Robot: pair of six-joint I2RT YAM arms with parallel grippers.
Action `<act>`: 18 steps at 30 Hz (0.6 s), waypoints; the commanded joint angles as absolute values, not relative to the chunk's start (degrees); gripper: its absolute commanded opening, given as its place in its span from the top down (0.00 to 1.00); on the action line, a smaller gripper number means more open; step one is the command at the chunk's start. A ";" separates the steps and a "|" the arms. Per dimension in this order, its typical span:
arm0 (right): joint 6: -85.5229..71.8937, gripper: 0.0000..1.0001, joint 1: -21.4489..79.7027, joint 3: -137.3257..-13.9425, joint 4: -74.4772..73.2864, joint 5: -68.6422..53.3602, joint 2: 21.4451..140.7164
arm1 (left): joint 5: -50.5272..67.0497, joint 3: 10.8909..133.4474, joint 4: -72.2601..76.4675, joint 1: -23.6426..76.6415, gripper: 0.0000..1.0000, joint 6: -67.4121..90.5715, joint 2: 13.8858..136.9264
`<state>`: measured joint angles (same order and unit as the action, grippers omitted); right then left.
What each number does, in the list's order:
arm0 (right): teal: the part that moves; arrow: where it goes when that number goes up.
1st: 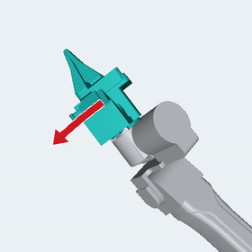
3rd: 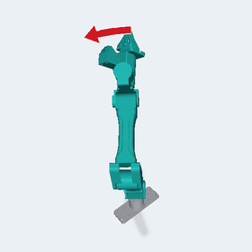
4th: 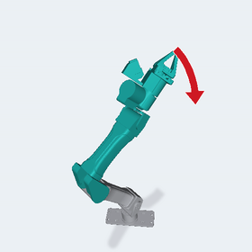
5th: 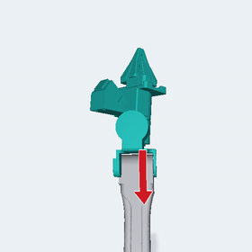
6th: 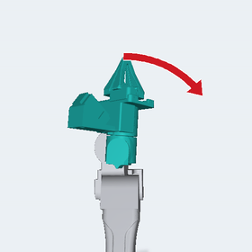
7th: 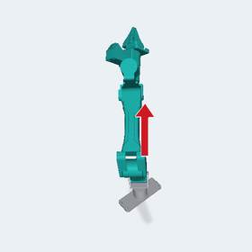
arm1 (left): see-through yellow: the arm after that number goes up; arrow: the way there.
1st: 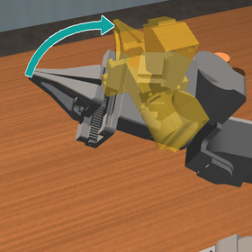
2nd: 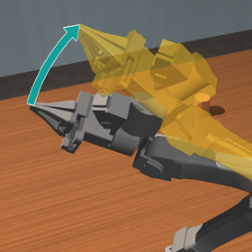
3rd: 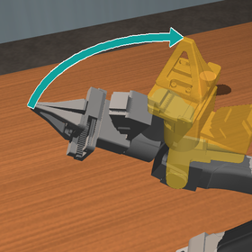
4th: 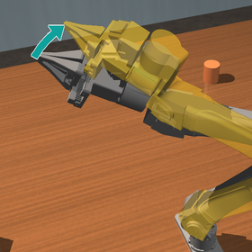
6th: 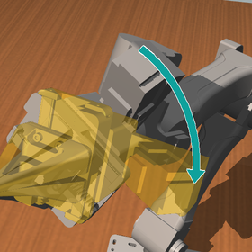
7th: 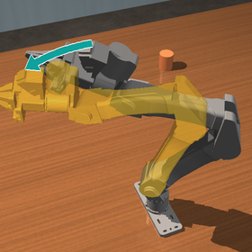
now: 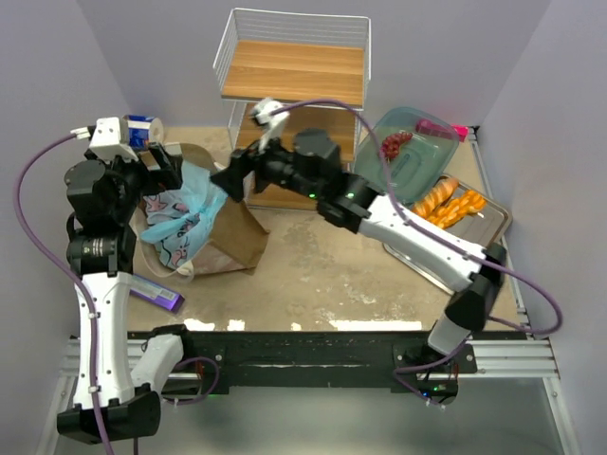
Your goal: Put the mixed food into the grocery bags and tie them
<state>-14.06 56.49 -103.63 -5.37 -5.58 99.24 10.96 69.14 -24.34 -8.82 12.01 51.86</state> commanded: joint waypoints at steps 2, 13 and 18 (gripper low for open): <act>-20.82 0.10 44.33 -83.88 -5.36 -2.82 88.18 | 14.07 65.40 -20.22 -1.53 0.00 11.96 48.96; -20.92 0.07 35.51 -58.20 -11.51 22.73 51.03 | 12.13 62.67 -20.75 2.29 0.00 11.86 45.27; -18.72 0.06 35.59 -55.46 -14.50 28.73 42.72 | 10.99 62.58 -21.00 2.29 0.00 13.27 44.73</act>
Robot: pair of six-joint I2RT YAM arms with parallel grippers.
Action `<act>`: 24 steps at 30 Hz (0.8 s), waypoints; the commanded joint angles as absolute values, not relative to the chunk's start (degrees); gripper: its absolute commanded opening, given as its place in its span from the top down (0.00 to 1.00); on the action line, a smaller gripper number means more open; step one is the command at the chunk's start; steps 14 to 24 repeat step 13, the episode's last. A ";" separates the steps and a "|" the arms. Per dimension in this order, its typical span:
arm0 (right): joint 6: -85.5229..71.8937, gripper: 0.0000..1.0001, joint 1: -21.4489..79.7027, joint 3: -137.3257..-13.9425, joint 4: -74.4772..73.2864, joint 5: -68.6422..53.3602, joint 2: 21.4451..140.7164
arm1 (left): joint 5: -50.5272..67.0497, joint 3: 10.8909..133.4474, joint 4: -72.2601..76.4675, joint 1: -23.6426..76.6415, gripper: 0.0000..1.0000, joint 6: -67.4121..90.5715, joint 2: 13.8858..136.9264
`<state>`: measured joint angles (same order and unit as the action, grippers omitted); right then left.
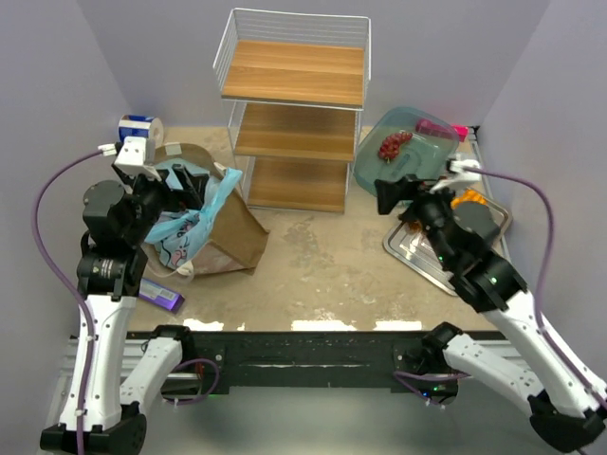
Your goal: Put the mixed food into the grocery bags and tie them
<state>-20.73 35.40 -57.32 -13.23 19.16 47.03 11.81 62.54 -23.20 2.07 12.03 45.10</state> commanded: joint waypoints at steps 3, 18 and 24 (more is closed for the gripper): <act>-18.46 0.05 35.60 -54.85 -15.46 29.35 40.61 | 10.37 62.75 -21.45 2.29 0.00 13.89 44.91; -19.07 0.05 35.60 -53.88 -15.73 29.53 38.76 | 9.14 64.16 -24.17 2.29 0.00 13.98 44.83; -19.07 0.05 35.60 -53.88 -15.73 29.53 38.76 | 9.14 64.16 -24.17 2.29 0.00 13.98 44.83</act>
